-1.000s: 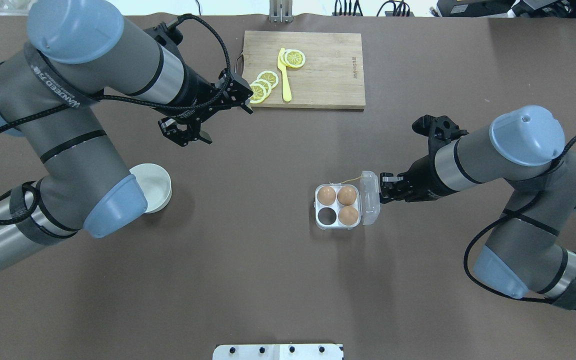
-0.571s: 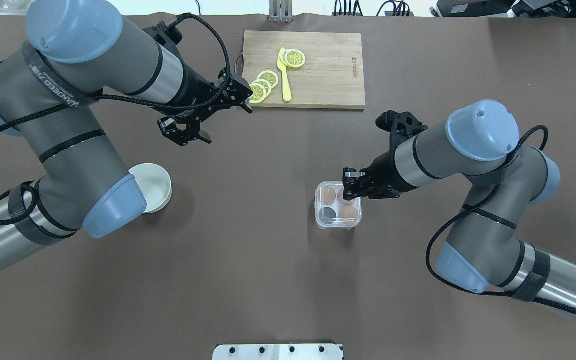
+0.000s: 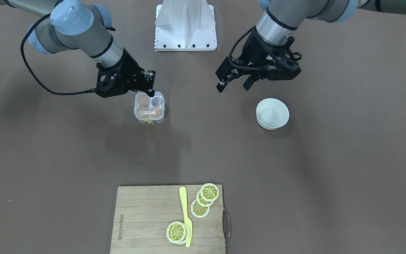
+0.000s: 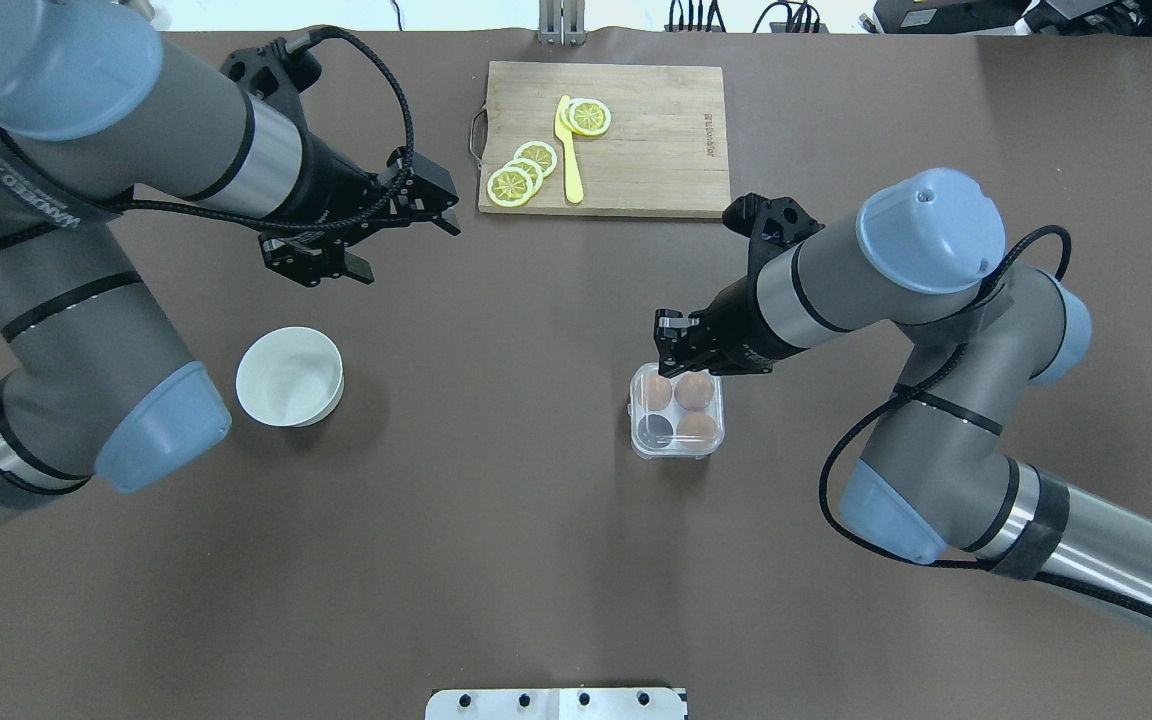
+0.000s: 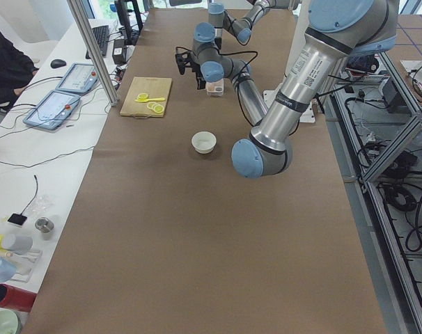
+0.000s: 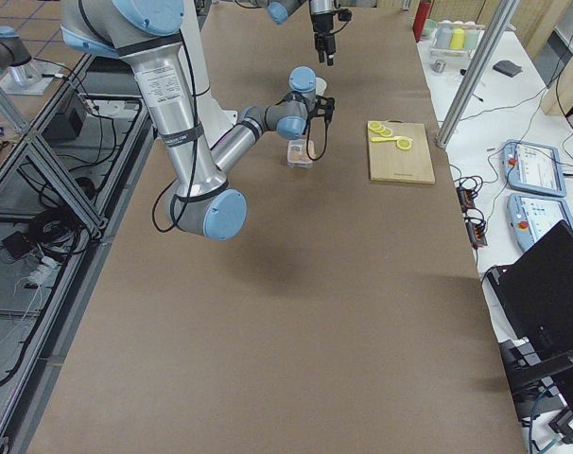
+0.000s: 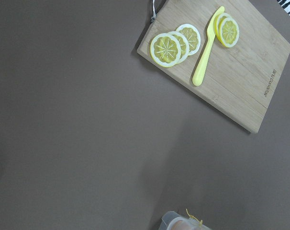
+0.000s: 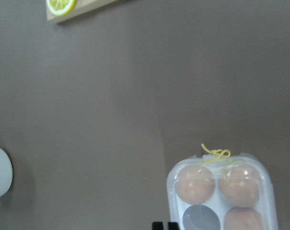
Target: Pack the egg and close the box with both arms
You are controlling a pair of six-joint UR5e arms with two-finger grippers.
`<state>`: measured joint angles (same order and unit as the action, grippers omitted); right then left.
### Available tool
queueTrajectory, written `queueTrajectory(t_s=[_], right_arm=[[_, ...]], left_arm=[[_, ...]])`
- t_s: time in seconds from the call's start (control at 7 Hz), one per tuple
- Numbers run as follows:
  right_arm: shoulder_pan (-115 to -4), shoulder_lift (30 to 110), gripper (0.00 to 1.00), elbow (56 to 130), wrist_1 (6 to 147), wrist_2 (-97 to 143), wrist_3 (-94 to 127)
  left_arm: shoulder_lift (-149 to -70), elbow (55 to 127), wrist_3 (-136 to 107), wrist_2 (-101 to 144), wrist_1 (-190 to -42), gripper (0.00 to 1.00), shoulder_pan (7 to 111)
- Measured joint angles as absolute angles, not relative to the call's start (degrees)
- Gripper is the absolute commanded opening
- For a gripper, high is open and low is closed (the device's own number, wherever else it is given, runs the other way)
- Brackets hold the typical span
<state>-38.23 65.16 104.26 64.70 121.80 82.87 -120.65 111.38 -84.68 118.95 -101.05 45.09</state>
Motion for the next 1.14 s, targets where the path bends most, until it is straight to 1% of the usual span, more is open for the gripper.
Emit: queueTrajectory(t_s=[0.29,0.43,0.71,0.86,1.0,1.14], right_arm=[[-47.2,66.5,1.0,105.7,71.2,127.1,79.6],[-52.9,68.6,1.0,106.3,75.3,129.7,73.3],[-63.5,73.5,1.0,106.7,87.5,131.6,51.0],[-67.6,74.7,1.0,106.0,94.8,130.8,38.0],[-72.2,75.5,1.0,104.2,100.5,129.8,25.7],[-77.1,76.5,1.0,101.1,103.4,129.9,15.6]], left_arm=[[-116.2,112.6,-75.6,118.8,-99.8,0.99,49.3],[-114.5,112.7,-71.1,119.0,-98.2,0.99,52.5],[-110.0,113.7,-55.0,118.5,-88.1,0.99,58.8],[-107.6,113.8,-46.1,117.2,-85.0,0.99,61.5],[-104.3,113.8,-38.1,117.4,-83.8,0.99,64.8],[-100.7,113.3,-28.8,118.5,-83.4,0.99,69.1]])
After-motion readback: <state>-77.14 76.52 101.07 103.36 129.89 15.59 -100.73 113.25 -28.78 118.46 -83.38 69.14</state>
